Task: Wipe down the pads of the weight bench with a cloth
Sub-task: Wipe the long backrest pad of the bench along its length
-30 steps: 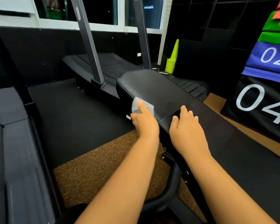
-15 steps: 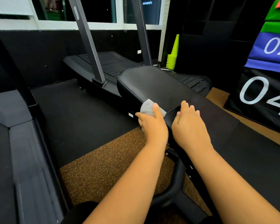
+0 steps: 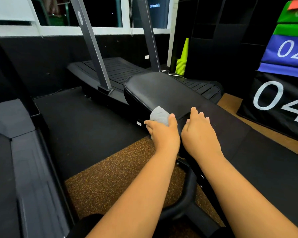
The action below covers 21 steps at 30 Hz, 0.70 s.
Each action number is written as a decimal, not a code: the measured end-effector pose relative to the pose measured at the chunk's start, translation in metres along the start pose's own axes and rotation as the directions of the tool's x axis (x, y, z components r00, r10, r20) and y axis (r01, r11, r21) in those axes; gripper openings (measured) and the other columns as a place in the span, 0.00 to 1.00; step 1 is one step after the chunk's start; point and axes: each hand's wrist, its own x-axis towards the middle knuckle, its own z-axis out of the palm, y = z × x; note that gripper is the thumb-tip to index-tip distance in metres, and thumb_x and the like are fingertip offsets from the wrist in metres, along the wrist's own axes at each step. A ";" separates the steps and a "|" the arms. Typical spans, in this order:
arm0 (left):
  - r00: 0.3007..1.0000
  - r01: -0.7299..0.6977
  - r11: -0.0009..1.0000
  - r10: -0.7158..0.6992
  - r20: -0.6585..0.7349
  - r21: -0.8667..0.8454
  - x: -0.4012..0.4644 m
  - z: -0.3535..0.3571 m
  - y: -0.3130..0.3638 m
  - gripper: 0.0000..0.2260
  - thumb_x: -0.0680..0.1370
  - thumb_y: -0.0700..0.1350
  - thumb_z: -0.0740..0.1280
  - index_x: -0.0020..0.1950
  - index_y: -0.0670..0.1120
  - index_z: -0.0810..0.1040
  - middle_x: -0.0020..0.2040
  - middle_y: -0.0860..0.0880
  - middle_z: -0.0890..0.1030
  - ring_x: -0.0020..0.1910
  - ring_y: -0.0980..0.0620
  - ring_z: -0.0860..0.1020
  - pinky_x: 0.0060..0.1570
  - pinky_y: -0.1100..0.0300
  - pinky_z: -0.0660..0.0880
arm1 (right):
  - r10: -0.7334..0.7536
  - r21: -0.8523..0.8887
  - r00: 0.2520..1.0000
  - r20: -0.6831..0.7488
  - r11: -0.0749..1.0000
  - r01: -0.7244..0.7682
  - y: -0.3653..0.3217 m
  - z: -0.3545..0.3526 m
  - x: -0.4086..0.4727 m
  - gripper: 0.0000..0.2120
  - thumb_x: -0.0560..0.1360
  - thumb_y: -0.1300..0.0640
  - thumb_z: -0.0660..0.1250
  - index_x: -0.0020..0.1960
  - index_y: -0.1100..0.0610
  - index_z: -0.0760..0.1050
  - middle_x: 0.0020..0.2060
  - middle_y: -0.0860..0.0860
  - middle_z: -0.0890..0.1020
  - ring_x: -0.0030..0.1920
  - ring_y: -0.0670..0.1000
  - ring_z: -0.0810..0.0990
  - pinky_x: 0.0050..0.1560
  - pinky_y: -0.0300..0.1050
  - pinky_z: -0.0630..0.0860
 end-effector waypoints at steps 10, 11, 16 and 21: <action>0.997 0.042 0.997 -0.046 -0.061 -0.063 0.030 -0.008 0.024 0.45 0.77 0.57 0.66 0.79 0.38 0.41 0.75 0.38 0.61 0.69 0.37 0.67 0.67 0.45 0.68 | 0.007 -0.009 0.998 0.055 1.000 -0.006 -0.002 -0.004 -0.002 0.20 0.80 0.62 0.53 0.71 0.64 0.60 0.55 0.58 0.73 0.56 0.60 0.71 0.55 0.53 0.70; 0.998 0.038 0.997 -0.041 -0.048 -0.069 0.026 -0.006 0.019 0.44 0.77 0.57 0.65 0.79 0.38 0.40 0.76 0.39 0.60 0.70 0.38 0.67 0.67 0.45 0.67 | 0.006 -0.006 0.998 0.058 1.000 -0.005 -0.003 -0.005 -0.003 0.20 0.80 0.62 0.53 0.71 0.64 0.60 0.55 0.58 0.73 0.57 0.60 0.71 0.56 0.53 0.69; 0.996 0.061 0.989 -0.051 0.068 -0.138 0.007 -0.003 -0.007 0.43 0.72 0.63 0.63 0.77 0.41 0.50 0.73 0.39 0.65 0.66 0.39 0.71 0.65 0.43 0.70 | 0.021 -0.079 0.999 0.048 0.997 -0.017 -0.005 -0.007 -0.005 0.20 0.80 0.58 0.53 0.69 0.66 0.62 0.57 0.60 0.75 0.56 0.60 0.70 0.61 0.56 0.67; 0.986 0.153 0.979 -0.142 0.083 -0.134 0.033 -0.006 0.006 0.34 0.78 0.58 0.64 0.74 0.39 0.56 0.66 0.41 0.72 0.59 0.43 0.74 0.56 0.52 0.71 | 0.032 -0.241 0.979 0.203 0.970 0.019 0.002 -0.004 -0.004 0.29 0.81 0.44 0.45 0.75 0.62 0.57 0.74 0.60 0.62 0.72 0.64 0.61 0.72 0.61 0.57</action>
